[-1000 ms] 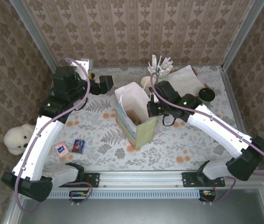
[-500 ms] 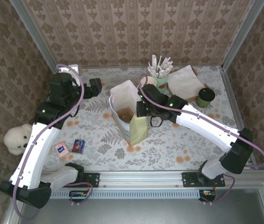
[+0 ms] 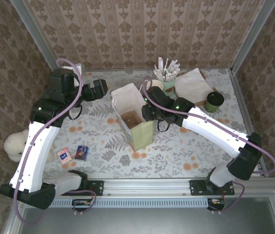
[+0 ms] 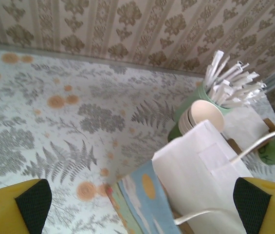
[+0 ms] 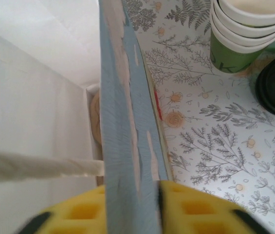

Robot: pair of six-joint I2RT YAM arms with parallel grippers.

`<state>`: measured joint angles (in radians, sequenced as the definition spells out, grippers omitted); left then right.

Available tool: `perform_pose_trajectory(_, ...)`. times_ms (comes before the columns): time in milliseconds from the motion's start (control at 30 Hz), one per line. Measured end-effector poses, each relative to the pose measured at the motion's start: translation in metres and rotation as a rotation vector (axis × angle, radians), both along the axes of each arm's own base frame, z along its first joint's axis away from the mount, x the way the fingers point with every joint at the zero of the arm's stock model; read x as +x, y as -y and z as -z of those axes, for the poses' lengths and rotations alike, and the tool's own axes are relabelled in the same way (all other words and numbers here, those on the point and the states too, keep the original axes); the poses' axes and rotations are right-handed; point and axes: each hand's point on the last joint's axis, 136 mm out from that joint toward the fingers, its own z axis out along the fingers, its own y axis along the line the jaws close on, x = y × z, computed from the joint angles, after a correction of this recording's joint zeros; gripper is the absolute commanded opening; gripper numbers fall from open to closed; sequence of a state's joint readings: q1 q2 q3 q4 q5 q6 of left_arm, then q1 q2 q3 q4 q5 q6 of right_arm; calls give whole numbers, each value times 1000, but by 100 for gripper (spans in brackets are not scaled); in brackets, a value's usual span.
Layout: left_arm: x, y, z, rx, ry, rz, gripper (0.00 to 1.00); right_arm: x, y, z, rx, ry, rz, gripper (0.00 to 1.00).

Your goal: Pack the takeout coffee

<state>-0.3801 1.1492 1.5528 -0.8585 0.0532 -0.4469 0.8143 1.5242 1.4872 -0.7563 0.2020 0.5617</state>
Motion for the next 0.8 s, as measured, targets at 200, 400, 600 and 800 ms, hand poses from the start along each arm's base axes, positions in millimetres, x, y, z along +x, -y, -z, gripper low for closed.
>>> perform_pose_trajectory(200, -21, 23, 13, -46, -93, 77, 100, 4, -2, -8, -25, 13, -13, 57)
perform_pose_trajectory(400, -50, 60, 23, -22, -138, 219, 100, 15, -6, -20, -41, 57, -39, 63)
perform_pose_trajectory(600, -58, 70, 40, 45, -156, 241, 70, 26, -2, -24, -67, 97, -67, 37)
perform_pose_trajectory(800, -54, 65, 66, 106, -199, 210, 63, 34, -9, -34, -68, 152, -120, 33)
